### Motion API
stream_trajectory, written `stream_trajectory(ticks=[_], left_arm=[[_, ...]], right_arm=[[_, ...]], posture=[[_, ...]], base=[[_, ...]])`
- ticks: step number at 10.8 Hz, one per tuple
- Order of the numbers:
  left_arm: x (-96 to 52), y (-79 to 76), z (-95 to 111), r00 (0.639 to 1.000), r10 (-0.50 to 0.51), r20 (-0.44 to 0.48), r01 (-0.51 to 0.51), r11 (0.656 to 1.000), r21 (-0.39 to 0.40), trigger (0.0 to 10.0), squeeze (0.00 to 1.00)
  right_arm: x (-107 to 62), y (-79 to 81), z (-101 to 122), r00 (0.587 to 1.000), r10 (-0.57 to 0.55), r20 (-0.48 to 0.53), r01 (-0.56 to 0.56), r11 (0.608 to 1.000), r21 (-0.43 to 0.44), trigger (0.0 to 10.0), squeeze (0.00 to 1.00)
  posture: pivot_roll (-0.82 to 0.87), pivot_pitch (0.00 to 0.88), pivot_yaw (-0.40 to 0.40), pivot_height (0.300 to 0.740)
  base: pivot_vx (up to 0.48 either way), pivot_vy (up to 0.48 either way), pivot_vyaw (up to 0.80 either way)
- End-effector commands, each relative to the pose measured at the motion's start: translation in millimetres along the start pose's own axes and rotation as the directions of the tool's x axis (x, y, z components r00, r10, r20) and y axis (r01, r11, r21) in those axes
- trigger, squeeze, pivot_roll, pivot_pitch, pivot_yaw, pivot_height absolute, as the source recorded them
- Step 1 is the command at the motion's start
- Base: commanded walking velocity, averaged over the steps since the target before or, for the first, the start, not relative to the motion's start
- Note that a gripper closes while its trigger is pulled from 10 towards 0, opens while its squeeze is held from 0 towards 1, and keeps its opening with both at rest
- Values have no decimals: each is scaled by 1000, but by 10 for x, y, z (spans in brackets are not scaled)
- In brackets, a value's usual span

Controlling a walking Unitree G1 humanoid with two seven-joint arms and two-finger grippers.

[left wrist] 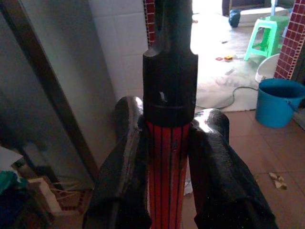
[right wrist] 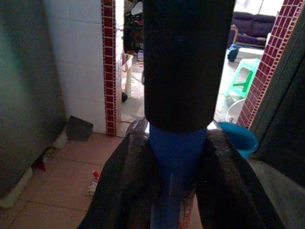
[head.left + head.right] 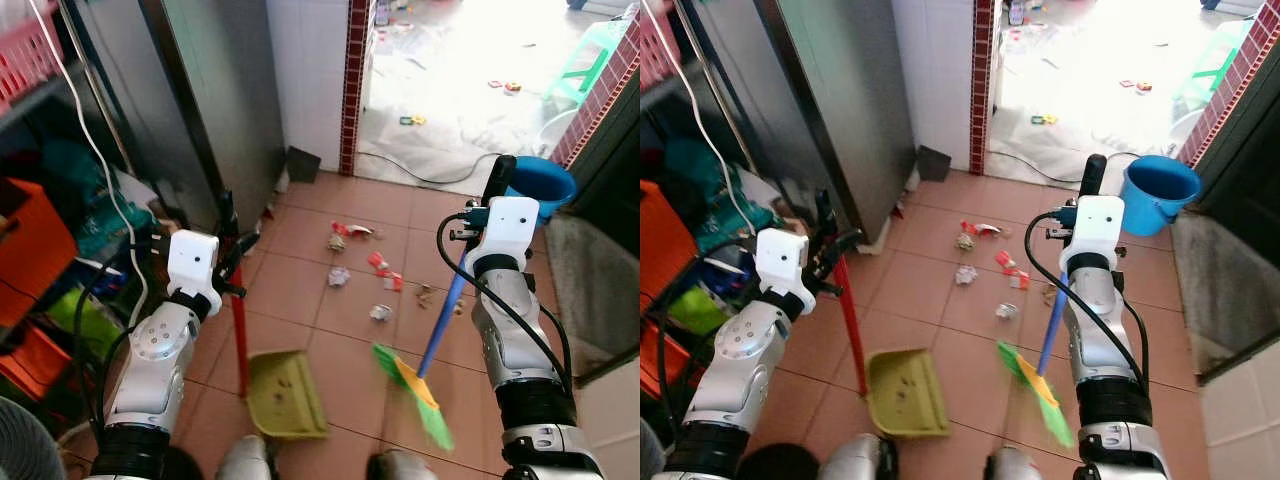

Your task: Sweep floor

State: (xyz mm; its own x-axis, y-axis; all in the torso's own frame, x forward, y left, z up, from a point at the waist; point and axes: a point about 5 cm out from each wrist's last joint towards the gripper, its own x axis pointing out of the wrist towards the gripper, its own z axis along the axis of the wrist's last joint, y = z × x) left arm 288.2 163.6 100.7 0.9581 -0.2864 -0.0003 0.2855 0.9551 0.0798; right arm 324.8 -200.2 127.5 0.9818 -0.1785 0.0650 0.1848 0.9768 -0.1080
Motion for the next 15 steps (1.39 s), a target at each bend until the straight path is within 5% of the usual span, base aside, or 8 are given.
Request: stream_trajectory(ticks=[1,4,9,15], left_arm=[[-17,62,61,999,20,39,-20,1000,6,10000,0],[17,8,103,998,5,65,-5,1000,-5,10000,0],[-4,-85,96,996,35,80,-34,999,-21,10000,0],[-7,-123,98,994,56,93,-56,998,-6,10000,0]], right_arm=[[31,-31,93,998,-17,52,17,1000,3,10000,0],[23,-71,71,999,-28,44,28,1000,0,10000,0],[121,125,182,996,41,76,-40,999,-9,10000,0],[139,131,168,996,41,73,-40,999,-13,10000,0]], posture=[[-33,0,101,740],[-29,0,74,740],[18,0,17,740],[19,0,15,740]], base=[[0,0,-450],[96,94,-748],[312,365,0],[266,299,0]])
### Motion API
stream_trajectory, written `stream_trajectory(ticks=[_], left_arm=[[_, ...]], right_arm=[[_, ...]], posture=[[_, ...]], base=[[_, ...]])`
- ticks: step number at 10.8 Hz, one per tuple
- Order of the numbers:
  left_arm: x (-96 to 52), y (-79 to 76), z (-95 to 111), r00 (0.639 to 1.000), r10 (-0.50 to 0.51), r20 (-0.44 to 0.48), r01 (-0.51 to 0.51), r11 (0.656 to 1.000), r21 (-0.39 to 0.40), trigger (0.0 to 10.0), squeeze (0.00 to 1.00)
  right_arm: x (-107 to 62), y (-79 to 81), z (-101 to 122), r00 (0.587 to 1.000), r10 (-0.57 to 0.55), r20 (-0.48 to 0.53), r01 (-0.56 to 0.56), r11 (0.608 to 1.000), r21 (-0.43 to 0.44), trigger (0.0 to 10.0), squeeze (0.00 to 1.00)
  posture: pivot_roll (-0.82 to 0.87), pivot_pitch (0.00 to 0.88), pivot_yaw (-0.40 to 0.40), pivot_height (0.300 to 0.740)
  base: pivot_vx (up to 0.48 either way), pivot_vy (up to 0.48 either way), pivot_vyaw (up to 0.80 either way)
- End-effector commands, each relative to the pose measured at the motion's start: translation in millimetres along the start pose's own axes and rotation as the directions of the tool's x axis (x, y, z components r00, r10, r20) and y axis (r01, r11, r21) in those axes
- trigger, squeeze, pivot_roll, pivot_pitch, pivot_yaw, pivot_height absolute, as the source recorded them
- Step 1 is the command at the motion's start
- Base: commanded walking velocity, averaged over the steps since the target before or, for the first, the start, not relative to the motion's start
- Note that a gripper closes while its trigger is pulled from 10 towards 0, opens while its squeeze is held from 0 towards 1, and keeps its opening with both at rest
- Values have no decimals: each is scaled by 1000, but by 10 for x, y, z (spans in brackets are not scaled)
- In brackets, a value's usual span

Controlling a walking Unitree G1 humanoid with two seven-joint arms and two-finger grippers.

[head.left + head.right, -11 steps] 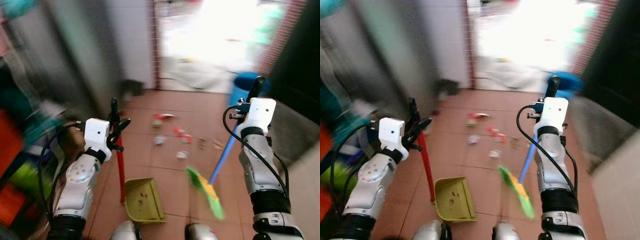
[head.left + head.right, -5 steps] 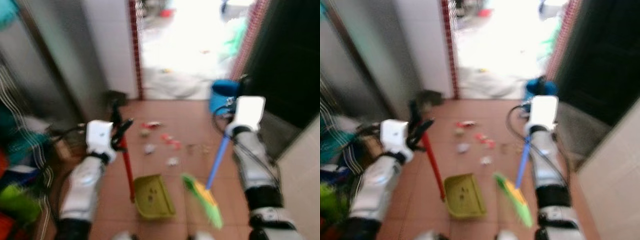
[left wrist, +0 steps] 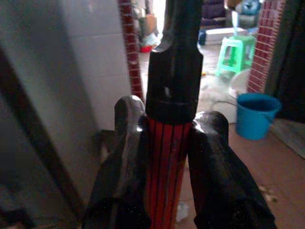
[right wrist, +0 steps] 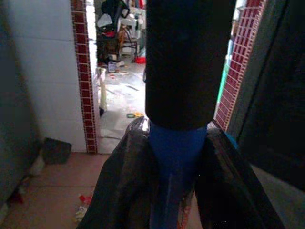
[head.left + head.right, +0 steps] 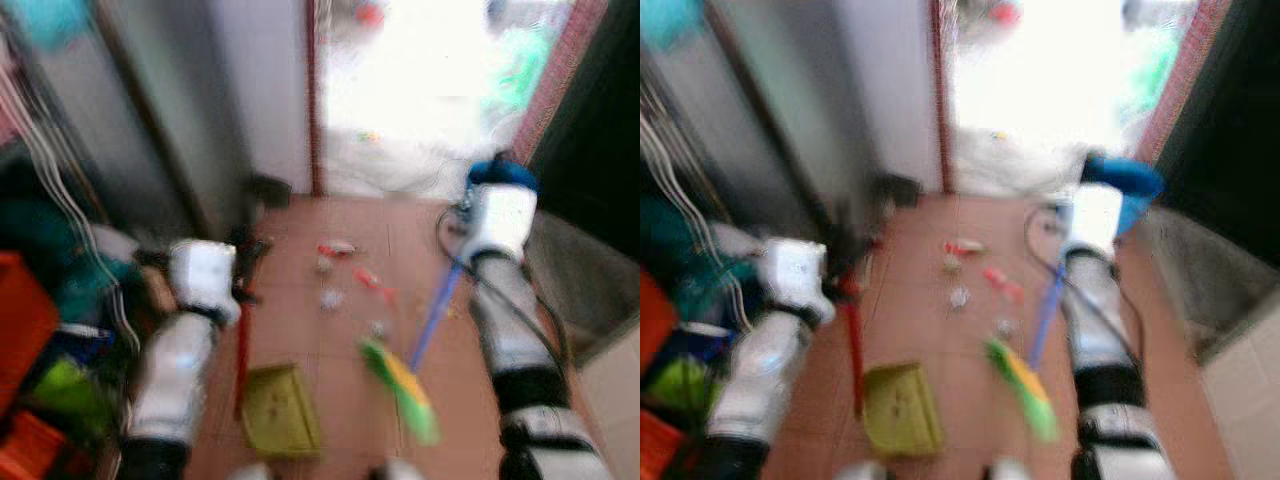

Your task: Sweep floor

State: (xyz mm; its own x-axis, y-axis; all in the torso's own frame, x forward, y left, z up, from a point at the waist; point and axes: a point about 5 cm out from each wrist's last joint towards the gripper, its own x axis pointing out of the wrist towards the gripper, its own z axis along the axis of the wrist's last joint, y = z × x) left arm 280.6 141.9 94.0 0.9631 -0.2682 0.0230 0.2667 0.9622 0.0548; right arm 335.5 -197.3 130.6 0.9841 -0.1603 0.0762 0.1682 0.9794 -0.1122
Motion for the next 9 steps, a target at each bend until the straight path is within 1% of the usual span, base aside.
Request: stream_trajectory(ticks=[1,2,4,5,6,9], left_arm=[[10,108,132,997,49,58,-50,999,18,10000,0],[6,95,113,997,59,54,-60,998,19,10000,0],[11,51,137,997,21,70,-22,999,23,10000,0],[17,45,149,997,15,77,-18,999,35,10000,0],[16,51,146,997,16,74,-19,999,38,10000,0],[-3,25,127,998,-14,67,12,999,38,10000,0]], right_arm=[[40,85,136,998,23,60,-23,1000,-9,10000,0],[37,85,124,998,19,57,-19,1000,-7,10000,0],[39,89,111,999,16,50,-16,1000,2,10000,0],[42,92,114,999,16,52,-16,1000,2,10000,0],[42,107,119,998,20,54,-20,1000,0,10000,0],[16,137,103,999,17,49,-17,1000,-2,10000,0]], posture=[[19,0,16,740],[16,0,16,740],[15,0,21,740],[15,0,20,740],[15,0,20,740],[16,0,31,740]], base=[[0,0,0],[0,0,0],[0,0,-800],[296,0,-800],[352,0,0],[480,0,0]])
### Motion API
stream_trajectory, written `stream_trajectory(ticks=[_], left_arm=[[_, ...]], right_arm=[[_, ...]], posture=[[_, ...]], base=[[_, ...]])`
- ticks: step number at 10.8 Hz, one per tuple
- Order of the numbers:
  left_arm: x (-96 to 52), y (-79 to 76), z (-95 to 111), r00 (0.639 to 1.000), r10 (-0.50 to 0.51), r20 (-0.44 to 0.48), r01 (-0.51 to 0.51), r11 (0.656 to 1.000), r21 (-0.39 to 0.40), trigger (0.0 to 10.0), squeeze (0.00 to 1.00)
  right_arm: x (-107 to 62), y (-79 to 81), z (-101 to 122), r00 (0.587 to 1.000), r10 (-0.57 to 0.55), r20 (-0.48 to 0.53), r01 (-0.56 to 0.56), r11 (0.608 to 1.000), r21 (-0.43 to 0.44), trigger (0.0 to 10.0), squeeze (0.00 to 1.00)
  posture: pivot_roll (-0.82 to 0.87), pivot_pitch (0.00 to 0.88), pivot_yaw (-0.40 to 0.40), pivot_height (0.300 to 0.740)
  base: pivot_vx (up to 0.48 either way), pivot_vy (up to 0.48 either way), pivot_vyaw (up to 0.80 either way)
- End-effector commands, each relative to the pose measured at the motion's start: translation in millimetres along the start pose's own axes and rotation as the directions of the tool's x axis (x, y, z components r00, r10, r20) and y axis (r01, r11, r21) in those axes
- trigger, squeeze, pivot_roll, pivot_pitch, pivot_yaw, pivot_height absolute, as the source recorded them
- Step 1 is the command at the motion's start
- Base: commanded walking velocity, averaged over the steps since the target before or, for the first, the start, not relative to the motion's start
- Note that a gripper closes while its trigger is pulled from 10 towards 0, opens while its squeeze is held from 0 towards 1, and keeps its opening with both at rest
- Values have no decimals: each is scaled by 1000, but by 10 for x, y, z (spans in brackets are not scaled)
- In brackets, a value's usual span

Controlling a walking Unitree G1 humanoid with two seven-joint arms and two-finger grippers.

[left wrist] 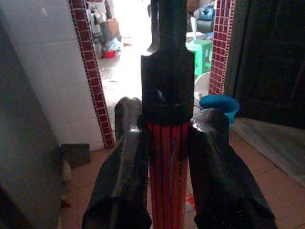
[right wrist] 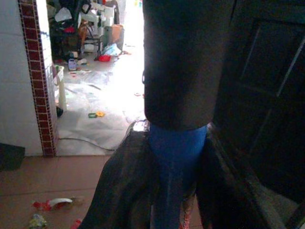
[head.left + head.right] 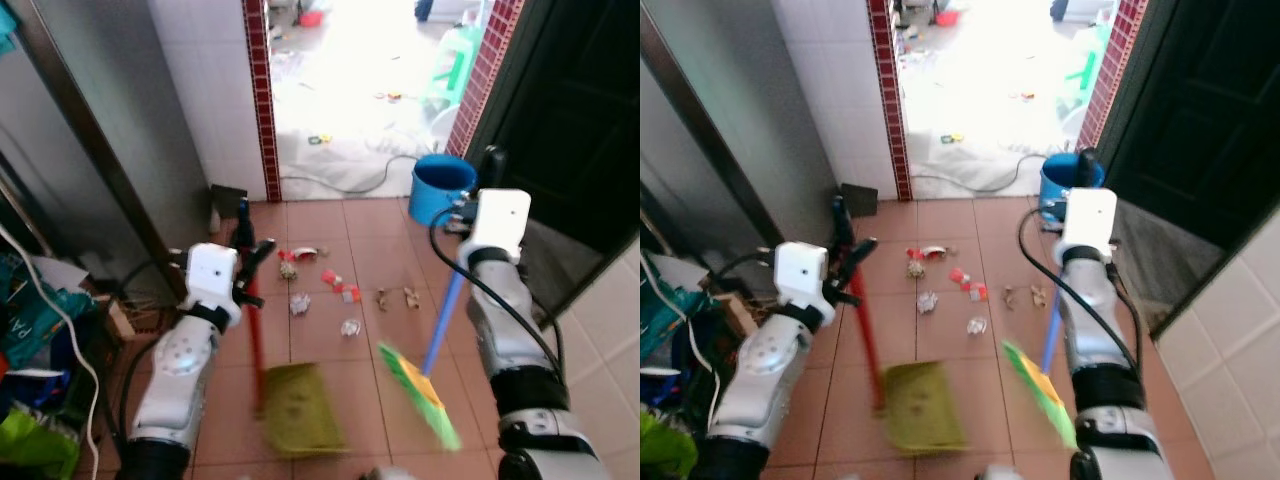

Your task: Sweep floor

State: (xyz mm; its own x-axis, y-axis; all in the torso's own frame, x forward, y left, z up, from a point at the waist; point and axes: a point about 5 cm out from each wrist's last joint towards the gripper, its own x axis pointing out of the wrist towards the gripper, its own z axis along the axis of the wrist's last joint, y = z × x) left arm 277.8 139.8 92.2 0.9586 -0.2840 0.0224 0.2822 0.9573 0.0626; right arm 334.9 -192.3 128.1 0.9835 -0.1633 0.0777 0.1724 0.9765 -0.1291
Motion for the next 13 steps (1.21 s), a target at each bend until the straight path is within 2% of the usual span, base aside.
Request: stream_trajectory(ticks=[1,7,13], left_arm=[[19,48,144,998,-2,65,0,999,32,10000,0],[33,39,138,998,2,61,-4,999,40,10000,0],[11,13,135,998,3,61,-6,999,44,10000,0]], right_arm=[[28,90,122,999,20,48,-21,1000,15,10000,0],[50,82,115,999,20,36,-21,1000,13,10000,0],[47,108,89,999,31,25,-31,999,10,10000,0]], posture=[[19,0,32,740],[23,0,21,740],[28,0,19,740]], base=[[480,0,0],[452,0,0],[0,0,0]])
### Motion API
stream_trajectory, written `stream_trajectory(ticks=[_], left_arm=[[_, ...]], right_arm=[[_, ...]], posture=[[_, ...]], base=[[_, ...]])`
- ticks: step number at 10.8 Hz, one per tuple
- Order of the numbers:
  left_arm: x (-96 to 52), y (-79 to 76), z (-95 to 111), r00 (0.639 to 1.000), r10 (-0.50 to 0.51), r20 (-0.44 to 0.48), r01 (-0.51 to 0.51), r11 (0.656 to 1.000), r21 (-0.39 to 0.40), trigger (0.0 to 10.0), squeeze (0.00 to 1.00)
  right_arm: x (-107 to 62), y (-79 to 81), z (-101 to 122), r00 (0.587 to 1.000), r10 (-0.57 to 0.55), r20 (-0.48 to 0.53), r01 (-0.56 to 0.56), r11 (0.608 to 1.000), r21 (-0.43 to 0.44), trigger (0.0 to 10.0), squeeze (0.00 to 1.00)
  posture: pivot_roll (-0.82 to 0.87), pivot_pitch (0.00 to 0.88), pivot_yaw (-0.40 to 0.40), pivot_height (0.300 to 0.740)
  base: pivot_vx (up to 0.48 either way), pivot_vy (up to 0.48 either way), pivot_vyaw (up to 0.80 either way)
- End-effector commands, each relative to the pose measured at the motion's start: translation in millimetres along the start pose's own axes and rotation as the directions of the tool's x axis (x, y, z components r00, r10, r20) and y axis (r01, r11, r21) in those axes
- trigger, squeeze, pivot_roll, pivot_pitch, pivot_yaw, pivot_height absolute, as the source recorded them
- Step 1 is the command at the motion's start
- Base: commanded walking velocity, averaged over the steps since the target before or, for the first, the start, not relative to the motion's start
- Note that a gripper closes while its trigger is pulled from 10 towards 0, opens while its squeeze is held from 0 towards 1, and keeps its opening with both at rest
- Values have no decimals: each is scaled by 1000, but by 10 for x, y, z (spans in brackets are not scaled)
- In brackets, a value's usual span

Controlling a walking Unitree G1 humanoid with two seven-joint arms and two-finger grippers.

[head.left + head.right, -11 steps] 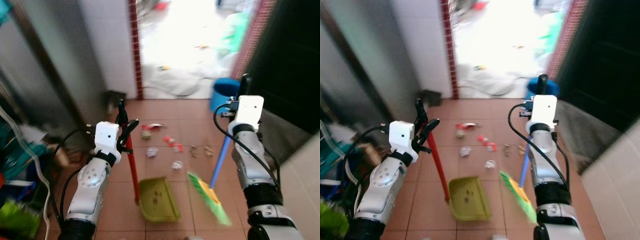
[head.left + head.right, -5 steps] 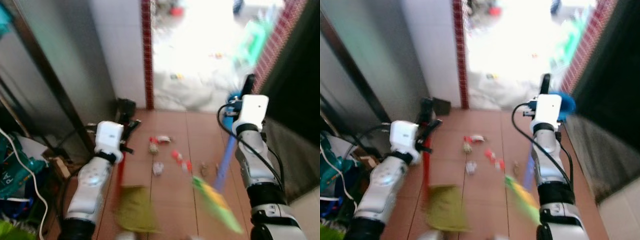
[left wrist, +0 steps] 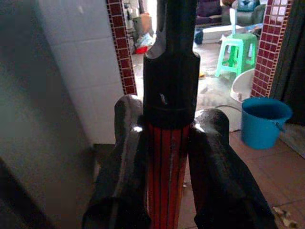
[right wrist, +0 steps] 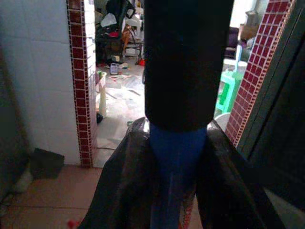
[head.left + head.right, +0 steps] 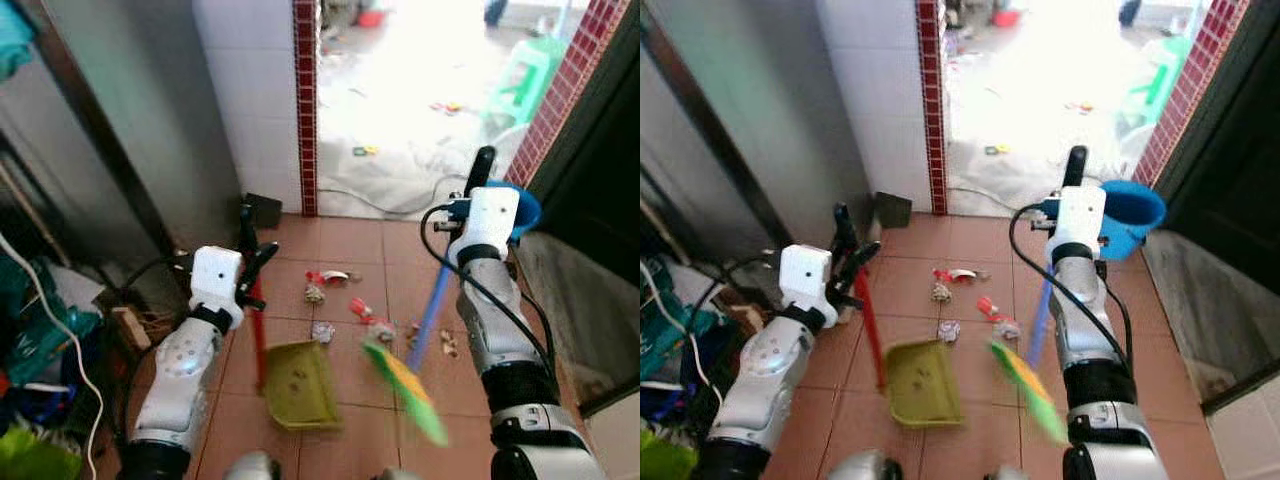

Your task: Sweep floor

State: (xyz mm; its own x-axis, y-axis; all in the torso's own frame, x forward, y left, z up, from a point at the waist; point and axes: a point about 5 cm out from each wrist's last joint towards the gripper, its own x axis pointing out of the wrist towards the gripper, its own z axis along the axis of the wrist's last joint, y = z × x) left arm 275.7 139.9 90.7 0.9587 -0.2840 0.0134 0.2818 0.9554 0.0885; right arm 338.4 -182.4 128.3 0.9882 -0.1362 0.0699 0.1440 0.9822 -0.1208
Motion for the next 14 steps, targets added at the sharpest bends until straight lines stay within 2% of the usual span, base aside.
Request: stream_trajectory(ticks=[1,3,4,6,8,10,11,14], left_arm=[[36,13,157,997,8,74,-9,1000,14,10000,0],[101,2,274,993,30,112,-45,990,132,10000,0],[115,11,296,992,61,106,-72,993,99,10000,0],[49,14,157,995,85,54,-90,991,98,10000,0],[30,56,48,995,96,-1,-96,995,16,10000,0],[18,50,62,997,84,0,-84,996,16,10000,0],[12,22,63,997,73,7,-74,997,31,10000,0],[17,-113,84,1000,3,25,-2,1000,-22,10000,0]], right_arm=[[26,0,71,1000,5,27,-5,1000,-1,10000,0],[80,35,150,998,33,51,-34,999,22,10000,0],[95,82,202,996,53,71,-55,998,27,10000,0],[56,156,229,991,92,96,-94,996,9,10000,0],[-18,193,92,993,106,53,-106,994,5,10000,0],[-16,224,121,992,115,61,-115,993,7,10000,0],[9,194,138,994,93,64,-94,995,12,10000,0],[31,115,226,995,48,85,-50,998,23,10000,0]], posture=[[20,0,13,740],[24,0,32,740],[20,0,38,740],[17,0,36,740],[30,0,16,740],[31,0,15,740],[29,0,16,740],[14,0,20,740]], base=[[0,0,0],[0,0,0],[0,0,0],[0,0,0],[0,0,653],[0,0,609],[0,0,0],[215,-85,0]])
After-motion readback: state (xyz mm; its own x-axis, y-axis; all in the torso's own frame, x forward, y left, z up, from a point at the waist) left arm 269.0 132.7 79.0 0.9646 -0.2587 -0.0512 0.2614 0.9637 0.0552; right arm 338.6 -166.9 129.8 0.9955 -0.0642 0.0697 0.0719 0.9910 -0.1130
